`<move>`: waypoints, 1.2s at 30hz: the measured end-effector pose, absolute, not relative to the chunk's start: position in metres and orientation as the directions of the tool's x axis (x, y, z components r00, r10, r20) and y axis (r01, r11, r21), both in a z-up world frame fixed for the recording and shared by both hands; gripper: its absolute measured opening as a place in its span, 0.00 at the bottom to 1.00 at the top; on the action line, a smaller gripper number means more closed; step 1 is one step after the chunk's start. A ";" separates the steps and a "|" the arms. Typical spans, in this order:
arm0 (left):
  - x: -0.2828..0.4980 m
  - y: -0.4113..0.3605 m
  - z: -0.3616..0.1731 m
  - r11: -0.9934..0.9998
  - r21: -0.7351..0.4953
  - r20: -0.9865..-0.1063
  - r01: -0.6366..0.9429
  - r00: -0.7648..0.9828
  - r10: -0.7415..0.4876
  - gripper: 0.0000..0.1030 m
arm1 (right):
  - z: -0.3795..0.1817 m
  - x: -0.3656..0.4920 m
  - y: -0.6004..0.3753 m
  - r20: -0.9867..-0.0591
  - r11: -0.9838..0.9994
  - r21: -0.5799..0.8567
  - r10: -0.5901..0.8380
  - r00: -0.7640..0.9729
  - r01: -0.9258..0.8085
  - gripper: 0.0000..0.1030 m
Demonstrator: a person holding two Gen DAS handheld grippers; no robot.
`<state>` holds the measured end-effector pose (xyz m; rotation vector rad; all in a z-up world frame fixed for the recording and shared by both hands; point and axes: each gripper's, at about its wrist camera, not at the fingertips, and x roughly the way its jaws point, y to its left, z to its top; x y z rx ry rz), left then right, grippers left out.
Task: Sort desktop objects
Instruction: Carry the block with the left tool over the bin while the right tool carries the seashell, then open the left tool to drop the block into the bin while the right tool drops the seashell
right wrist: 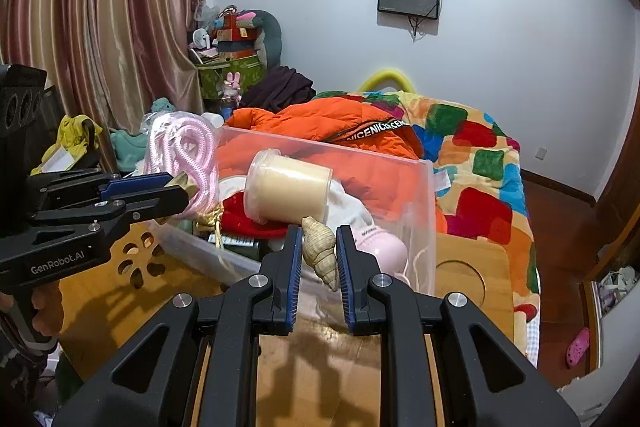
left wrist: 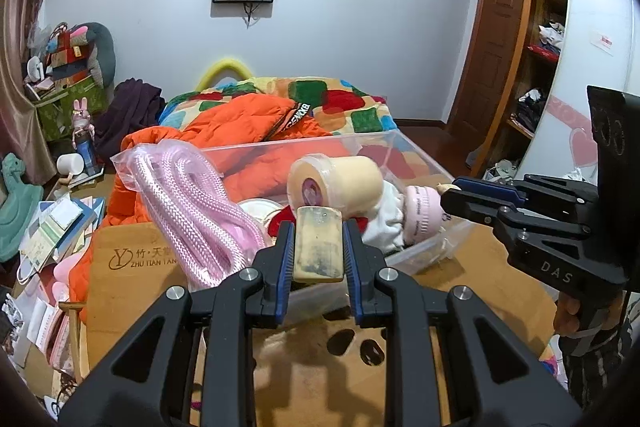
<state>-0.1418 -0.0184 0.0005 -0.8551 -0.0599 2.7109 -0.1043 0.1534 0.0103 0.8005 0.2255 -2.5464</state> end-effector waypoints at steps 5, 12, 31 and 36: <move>-0.155 -0.023 -0.009 -0.955 -0.152 -0.573 -0.254 -0.765 0.295 0.22 | 0.002 -0.121 0.147 -0.593 -0.879 -0.009 -0.379 -0.710 0.477 0.15; -0.161 -0.019 -0.022 -0.953 -0.160 -0.589 -0.259 -0.749 0.303 0.22 | -0.014 -0.133 0.140 -0.615 -0.877 0.009 -0.384 -0.689 0.481 0.15; -0.143 -0.015 -0.011 -0.956 -0.153 -0.565 -0.252 -0.771 0.294 0.45 | -0.014 -0.123 0.138 -0.610 -0.886 -0.021 -0.356 -0.708 0.463 0.34; -0.131 -0.014 -0.005 -0.962 -0.136 -0.550 -0.237 -0.789 0.272 0.64 | -0.003 -0.110 0.143 -0.580 -0.899 -0.016 -0.348 -0.737 0.438 0.47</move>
